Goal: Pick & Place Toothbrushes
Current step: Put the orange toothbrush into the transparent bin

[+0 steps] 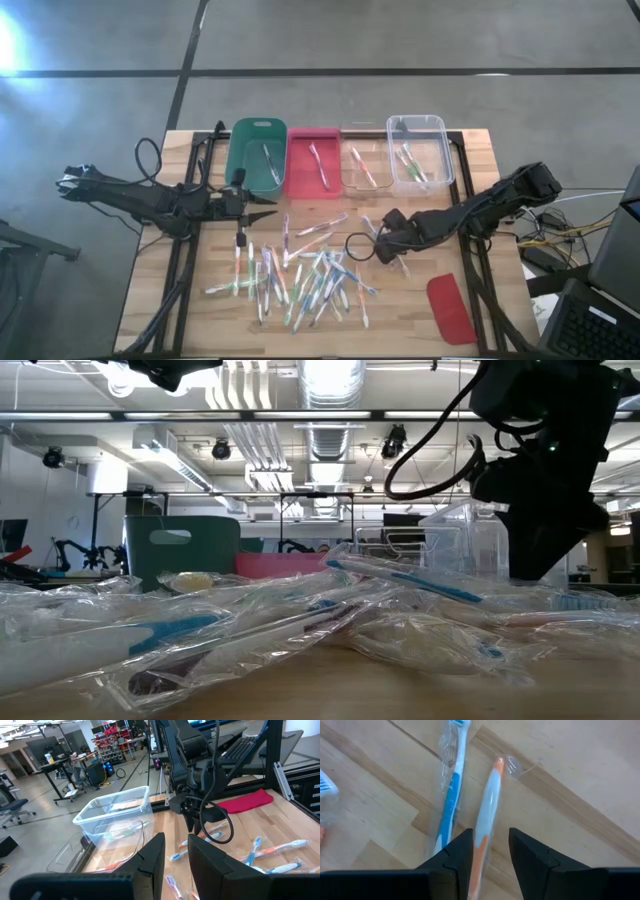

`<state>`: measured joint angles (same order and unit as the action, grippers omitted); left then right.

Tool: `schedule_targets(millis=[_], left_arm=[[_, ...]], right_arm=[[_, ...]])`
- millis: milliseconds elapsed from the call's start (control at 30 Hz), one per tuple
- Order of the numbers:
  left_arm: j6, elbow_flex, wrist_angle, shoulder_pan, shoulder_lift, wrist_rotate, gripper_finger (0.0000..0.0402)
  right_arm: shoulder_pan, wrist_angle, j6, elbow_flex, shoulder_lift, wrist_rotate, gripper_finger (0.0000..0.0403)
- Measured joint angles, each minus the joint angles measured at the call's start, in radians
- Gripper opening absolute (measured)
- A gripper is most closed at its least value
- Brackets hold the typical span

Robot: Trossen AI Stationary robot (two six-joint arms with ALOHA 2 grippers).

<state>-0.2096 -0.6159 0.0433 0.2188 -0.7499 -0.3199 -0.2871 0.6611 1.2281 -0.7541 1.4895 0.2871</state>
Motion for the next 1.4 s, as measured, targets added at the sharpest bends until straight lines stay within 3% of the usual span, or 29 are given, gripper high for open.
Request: schedule_targets(millis=[467,667,933,1167,1400], left_arm=[[0.000,0.000,-0.001,-0.001,0.000,0.000,0.0090],[0.000,0.000,-0.006,-0.001,0.000,0.000,0.0090],[0.000,0.000,-0.017,0.000,0.000,0.000,0.0090],[0.000,0.000,-0.019,0.000,0.000,0.000,0.0090],[0.000,0.000,-0.024,0.000,0.000,0.000,0.0090]], right_arm=[[-0.001,-0.098,-0.001,0.052,0.084,-0.021,0.0142],[-0.001,-0.087,-0.003,0.052,0.083,-0.021,0.0104],[0.000,-0.079,-0.005,0.056,0.044,-0.033,0.0023],[-0.001,-0.042,-0.009,0.050,0.000,-0.046,0.0023],[0.000,-0.011,-0.060,-0.041,-0.035,-0.021,0.0023]])
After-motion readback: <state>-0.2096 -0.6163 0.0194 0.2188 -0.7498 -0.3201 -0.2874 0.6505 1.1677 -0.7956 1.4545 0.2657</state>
